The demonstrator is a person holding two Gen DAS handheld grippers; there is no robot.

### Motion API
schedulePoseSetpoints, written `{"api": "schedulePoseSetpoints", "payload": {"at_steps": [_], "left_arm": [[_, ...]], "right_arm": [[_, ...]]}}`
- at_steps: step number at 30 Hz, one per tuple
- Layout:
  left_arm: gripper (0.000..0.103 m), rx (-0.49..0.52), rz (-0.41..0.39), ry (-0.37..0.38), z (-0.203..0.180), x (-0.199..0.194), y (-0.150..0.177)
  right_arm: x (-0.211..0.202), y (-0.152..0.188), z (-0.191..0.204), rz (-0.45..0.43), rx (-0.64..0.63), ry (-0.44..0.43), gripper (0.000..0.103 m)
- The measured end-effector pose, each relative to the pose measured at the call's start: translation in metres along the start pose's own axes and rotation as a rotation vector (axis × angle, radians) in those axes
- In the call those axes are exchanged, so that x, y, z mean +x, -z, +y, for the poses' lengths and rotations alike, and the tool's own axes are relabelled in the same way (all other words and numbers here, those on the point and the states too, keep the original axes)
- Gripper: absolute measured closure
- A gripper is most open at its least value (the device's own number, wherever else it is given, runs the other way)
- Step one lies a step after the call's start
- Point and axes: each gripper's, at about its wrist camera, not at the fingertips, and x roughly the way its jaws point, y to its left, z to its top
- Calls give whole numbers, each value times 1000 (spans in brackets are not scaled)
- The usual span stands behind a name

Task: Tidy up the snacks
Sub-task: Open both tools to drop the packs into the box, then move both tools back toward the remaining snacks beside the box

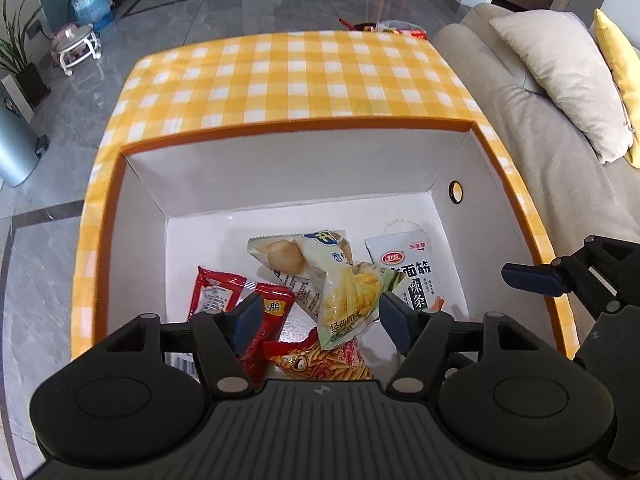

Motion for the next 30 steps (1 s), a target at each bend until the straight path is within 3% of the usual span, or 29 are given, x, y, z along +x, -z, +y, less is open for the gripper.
{"api": "schedulePoseSetpoints", "payload": {"at_steps": [8,11,17,23,30], "left_arm": [[26,21,-54,-6,1,-32,9],[25,44,-96,-30,2,-48,13],[20,75,-212,-43,1,-87,30],[19,115,-295,-43,-7,-117,62],[19,135,-338,5,-12,-136,111]], "right_arm": [[-28,5,1,-46,11,17,35],[-41,11,1,-76,29,18,24],[-73,29,3,-143,82,9,24],[-105,59,11,-238,161,-3,24],[-128,110,24,-323,287,-15,23]]}}
